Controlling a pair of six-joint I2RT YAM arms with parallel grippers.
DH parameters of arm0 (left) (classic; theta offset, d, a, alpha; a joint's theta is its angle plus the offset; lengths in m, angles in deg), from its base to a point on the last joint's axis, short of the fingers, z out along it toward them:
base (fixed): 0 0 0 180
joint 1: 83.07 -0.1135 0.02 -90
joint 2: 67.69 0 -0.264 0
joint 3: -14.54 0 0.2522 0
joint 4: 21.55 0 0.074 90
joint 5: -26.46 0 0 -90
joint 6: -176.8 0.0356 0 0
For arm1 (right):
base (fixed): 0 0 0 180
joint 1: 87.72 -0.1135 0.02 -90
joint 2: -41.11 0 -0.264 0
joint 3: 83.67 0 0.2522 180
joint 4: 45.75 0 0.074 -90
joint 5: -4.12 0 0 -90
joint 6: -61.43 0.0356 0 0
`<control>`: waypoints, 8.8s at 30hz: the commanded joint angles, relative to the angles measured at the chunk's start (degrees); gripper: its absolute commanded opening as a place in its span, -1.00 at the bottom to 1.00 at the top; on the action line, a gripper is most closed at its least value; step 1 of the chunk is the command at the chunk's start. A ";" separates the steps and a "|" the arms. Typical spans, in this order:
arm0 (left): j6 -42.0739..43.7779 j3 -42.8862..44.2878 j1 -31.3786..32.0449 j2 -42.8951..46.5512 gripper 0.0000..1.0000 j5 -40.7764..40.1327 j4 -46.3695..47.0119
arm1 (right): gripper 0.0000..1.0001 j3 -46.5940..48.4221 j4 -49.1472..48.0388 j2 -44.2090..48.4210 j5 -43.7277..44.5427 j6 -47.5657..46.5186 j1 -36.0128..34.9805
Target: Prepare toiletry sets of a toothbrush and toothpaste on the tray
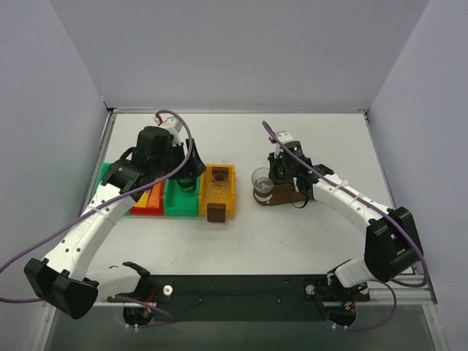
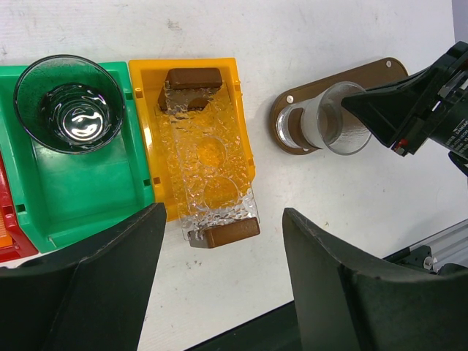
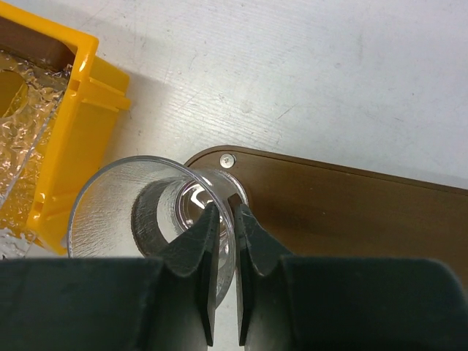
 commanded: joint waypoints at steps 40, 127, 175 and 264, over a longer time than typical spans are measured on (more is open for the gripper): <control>0.36 0.14 -0.46 1.87 0.50 1.00 3.00 | -1.00 2.33 -3.19 1.95 -11.70 2.00 2.25; 3.88 -1.36 -1.95 1.43 0.50 1.17 1.94 | -0.56 9.80 15.09 -15.81 -6.60 -4.95 39.87; 6.07 -4.87 -4.59 3.36 0.50 3.99 2.04 | -1.00 2.85 17.37 -10.89 -6.69 -4.60 39.78; -2.02 -11.04 8.68 -12.37 0.32 -9.01 7.93 | -0.15 9.53 24.05 17.50 -18.29 5.16 27.74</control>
